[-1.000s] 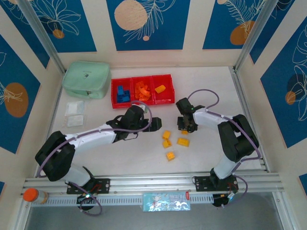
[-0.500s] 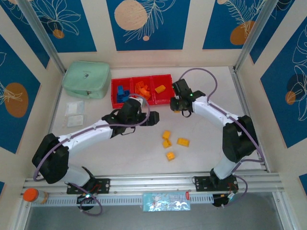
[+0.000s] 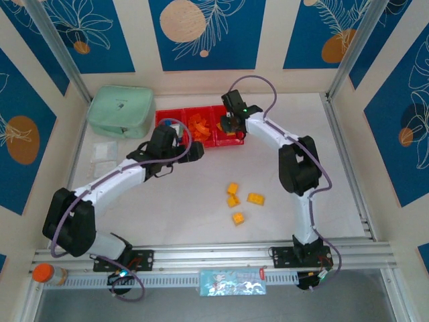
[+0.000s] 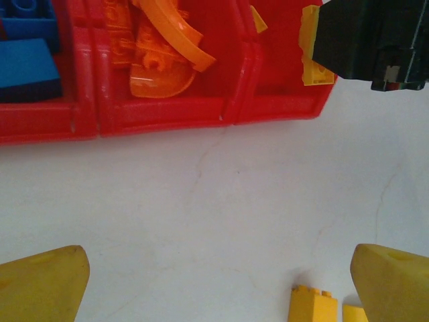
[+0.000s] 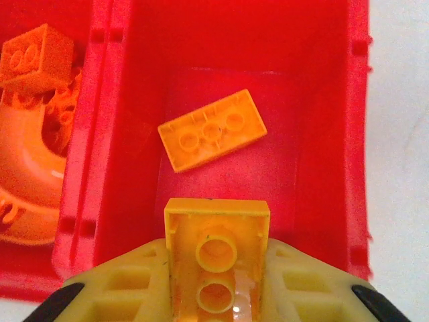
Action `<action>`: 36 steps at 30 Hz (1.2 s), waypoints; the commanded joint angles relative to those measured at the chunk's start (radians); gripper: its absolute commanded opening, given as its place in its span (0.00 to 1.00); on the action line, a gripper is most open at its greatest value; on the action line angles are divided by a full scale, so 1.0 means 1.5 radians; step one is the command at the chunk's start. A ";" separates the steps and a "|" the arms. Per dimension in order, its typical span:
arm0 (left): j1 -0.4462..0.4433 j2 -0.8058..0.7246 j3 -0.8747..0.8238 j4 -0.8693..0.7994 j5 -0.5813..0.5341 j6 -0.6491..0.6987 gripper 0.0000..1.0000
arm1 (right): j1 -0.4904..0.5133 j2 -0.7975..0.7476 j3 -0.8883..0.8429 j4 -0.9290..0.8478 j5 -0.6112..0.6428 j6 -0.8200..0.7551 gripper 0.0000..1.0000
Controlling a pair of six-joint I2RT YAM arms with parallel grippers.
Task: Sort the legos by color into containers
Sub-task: Place the lego in the container, then pick up the lego from the center of the table.
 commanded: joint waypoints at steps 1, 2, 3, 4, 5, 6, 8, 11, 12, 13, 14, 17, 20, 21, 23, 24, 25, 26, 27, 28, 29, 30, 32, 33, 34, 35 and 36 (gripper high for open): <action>0.017 -0.015 0.011 -0.012 0.021 0.018 0.99 | -0.004 0.045 0.074 -0.034 0.016 -0.024 0.25; 0.021 -0.014 0.011 -0.012 0.022 0.019 0.99 | -0.005 0.064 0.098 -0.041 0.022 -0.026 0.25; 0.023 -0.014 0.012 -0.012 0.023 0.020 0.99 | -0.007 0.079 0.118 -0.050 0.023 -0.026 0.25; 0.026 -0.014 0.012 -0.012 0.023 0.021 0.99 | -0.010 0.096 0.141 -0.059 0.021 -0.026 0.25; 0.028 -0.015 0.013 -0.013 0.023 0.024 0.99 | -0.011 0.110 0.162 -0.066 0.016 -0.029 0.26; 0.029 -0.015 0.013 -0.014 0.022 0.026 0.99 | -0.013 0.122 0.178 -0.072 0.012 -0.032 0.27; 0.031 -0.015 0.014 -0.015 0.020 0.026 0.99 | -0.013 0.143 0.214 -0.089 0.016 -0.037 0.32; 0.033 -0.014 0.016 -0.016 0.028 0.021 0.99 | -0.013 0.150 0.234 -0.092 0.004 -0.049 0.42; 0.033 -0.013 0.018 -0.019 0.031 0.020 0.99 | -0.013 0.146 0.235 -0.091 -0.003 -0.051 0.43; 0.033 -0.014 0.021 -0.021 0.034 0.020 0.99 | -0.013 0.141 0.236 -0.092 -0.007 -0.052 0.45; 0.033 -0.015 0.022 -0.023 0.037 0.019 0.99 | -0.012 0.132 0.235 -0.095 -0.013 -0.049 0.46; 0.033 -0.024 0.018 -0.024 0.038 0.017 0.99 | -0.007 0.092 0.201 -0.080 -0.025 -0.050 0.48; 0.033 -0.035 0.010 -0.026 0.044 0.013 0.99 | 0.001 0.046 0.163 -0.073 -0.017 -0.049 0.49; 0.032 -0.040 0.006 -0.025 0.048 0.012 0.99 | 0.003 0.029 0.145 -0.069 -0.023 -0.046 0.49; 0.031 -0.050 -0.004 -0.025 0.051 0.007 0.99 | 0.008 -0.022 0.082 -0.050 -0.049 -0.036 0.50; 0.030 -0.055 -0.009 -0.025 0.053 0.006 0.99 | 0.011 -0.044 0.052 -0.040 -0.057 -0.031 0.51; 0.028 -0.060 -0.016 -0.025 0.055 0.006 0.99 | 0.016 -0.070 0.016 -0.031 -0.057 -0.023 0.51; 0.025 -0.068 -0.024 -0.025 0.056 0.004 0.99 | 0.020 -0.096 -0.020 -0.024 -0.062 -0.016 0.52; 0.021 -0.072 -0.030 -0.025 0.057 0.002 0.99 | 0.024 -0.117 -0.047 -0.019 -0.067 -0.010 0.52; 0.017 -0.080 -0.039 -0.024 0.057 0.000 0.99 | 0.028 -0.142 -0.087 -0.014 -0.071 -0.002 0.53; 0.011 -0.087 -0.049 -0.023 0.058 -0.004 0.99 | 0.034 -0.168 -0.124 -0.011 -0.076 0.008 0.54; 0.005 -0.092 -0.057 -0.022 0.061 -0.009 0.99 | 0.038 -0.189 -0.156 -0.009 -0.080 0.013 0.54; -0.011 -0.106 -0.082 -0.008 0.064 -0.020 0.99 | 0.054 -0.232 -0.220 -0.005 -0.080 0.019 0.57; -0.022 -0.111 -0.092 -0.003 0.059 -0.025 0.99 | 0.062 -0.248 -0.246 -0.007 -0.076 0.023 0.58; -0.033 -0.116 -0.102 0.000 0.052 -0.030 0.99 | 0.071 -0.266 -0.277 -0.008 -0.074 0.025 0.59; -0.045 -0.117 -0.110 0.003 0.047 -0.034 0.99 | 0.079 -0.282 -0.304 -0.012 -0.075 0.026 0.60; -0.056 -0.119 -0.117 0.004 0.044 -0.041 0.99 | 0.088 -0.296 -0.328 -0.016 -0.071 0.029 0.61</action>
